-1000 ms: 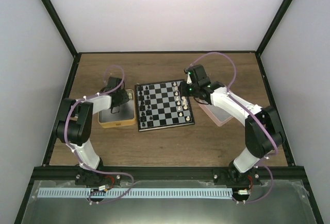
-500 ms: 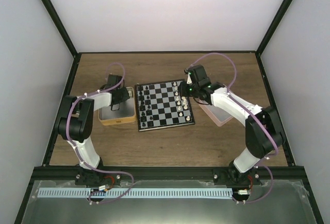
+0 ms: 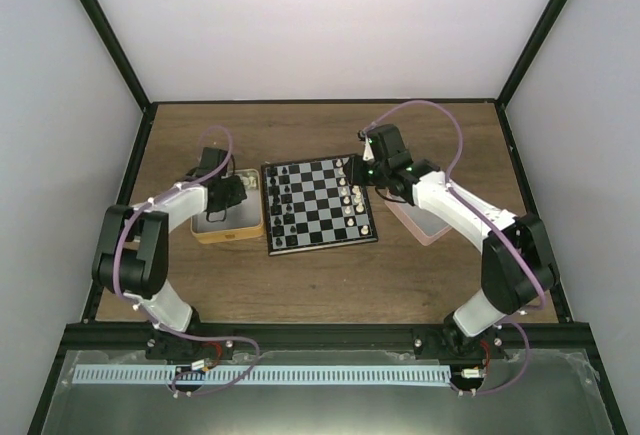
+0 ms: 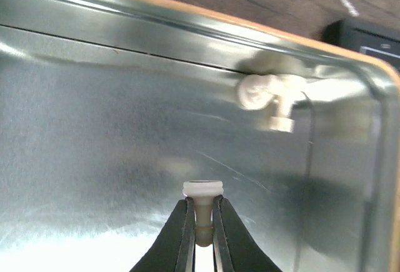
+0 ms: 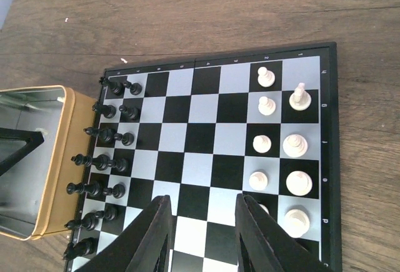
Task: Set up the chess pieces on the board
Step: Pick up the chess piece from the storage box, then place the chess piece on the chessboard.
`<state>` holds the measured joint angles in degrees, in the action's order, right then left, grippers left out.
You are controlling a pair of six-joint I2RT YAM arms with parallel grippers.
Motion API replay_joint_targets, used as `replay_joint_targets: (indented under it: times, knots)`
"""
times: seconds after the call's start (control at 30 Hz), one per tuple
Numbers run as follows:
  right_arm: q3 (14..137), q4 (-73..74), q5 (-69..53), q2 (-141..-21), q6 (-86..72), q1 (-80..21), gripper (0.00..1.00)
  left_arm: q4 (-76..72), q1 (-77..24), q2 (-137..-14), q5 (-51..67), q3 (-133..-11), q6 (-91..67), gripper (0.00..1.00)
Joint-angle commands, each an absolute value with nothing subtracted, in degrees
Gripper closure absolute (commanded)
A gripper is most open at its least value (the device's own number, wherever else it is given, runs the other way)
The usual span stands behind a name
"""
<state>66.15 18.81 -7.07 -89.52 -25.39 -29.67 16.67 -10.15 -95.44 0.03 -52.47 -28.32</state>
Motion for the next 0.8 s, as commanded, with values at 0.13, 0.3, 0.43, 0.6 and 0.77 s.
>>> replay_joint_targets:
  times: [0.13,0.3,0.43,0.6,0.77]
  knots:
    - [63.75,16.54,-8.43,-86.13,-26.76,-30.21,0.7,24.71,-13.4,-87.15,9.73,-53.5,-28.46,0.95]
    - [61.61,15.28,-6.92,-84.41,-26.77,-30.23,0.7,30.02,-20.02,-85.9,13.19,-57.75,-27.83,0.95]
    - [57.86,13.58,-1.57,-81.35,-28.2,-30.23,0.7,34.01,-27.33,-89.97,13.65,-63.67,-26.9,0.95]
    - [52.65,10.92,3.49,-75.49,-30.19,-30.1,0.69,36.7,-32.31,-97.27,12.73,-70.34,-26.38,0.95]
    - [49.98,9.99,5.65,-72.25,-30.36,-30.06,0.68,41.22,-36.19,-104.17,11.92,-75.59,-24.28,0.94]
